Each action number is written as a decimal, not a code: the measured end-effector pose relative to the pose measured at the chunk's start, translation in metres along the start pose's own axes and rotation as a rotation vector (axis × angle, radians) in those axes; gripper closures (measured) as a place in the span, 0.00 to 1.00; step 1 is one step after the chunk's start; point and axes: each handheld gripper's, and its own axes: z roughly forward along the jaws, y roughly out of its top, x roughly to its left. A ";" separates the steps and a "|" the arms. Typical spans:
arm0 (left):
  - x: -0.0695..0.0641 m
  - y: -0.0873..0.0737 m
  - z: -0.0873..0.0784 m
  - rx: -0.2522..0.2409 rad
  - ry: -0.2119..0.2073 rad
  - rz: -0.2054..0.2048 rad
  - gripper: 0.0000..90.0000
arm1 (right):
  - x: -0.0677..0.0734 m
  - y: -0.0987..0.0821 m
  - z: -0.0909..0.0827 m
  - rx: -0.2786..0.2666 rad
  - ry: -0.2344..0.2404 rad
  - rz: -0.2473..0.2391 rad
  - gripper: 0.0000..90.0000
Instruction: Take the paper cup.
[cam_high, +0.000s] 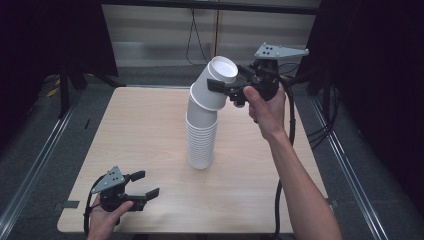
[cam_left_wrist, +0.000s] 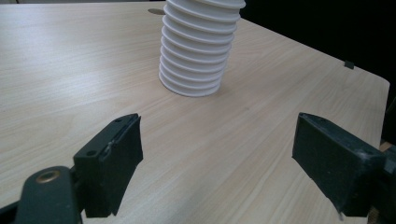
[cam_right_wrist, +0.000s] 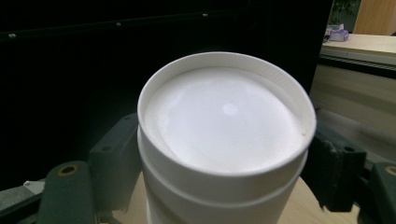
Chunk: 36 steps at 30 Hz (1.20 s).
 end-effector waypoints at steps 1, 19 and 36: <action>0.000 0.000 0.000 0.000 0.000 0.000 0.18 | 0.000 0.000 0.000 0.000 0.000 0.000 0.25; 0.001 0.017 0.000 -0.021 -0.013 0.020 0.18 | -0.007 -0.007 -0.044 -0.016 -0.055 0.009 0.26; -0.005 0.051 0.010 -0.019 -0.069 0.061 0.20 | -0.001 -0.036 -0.065 0.040 -0.061 -0.006 0.26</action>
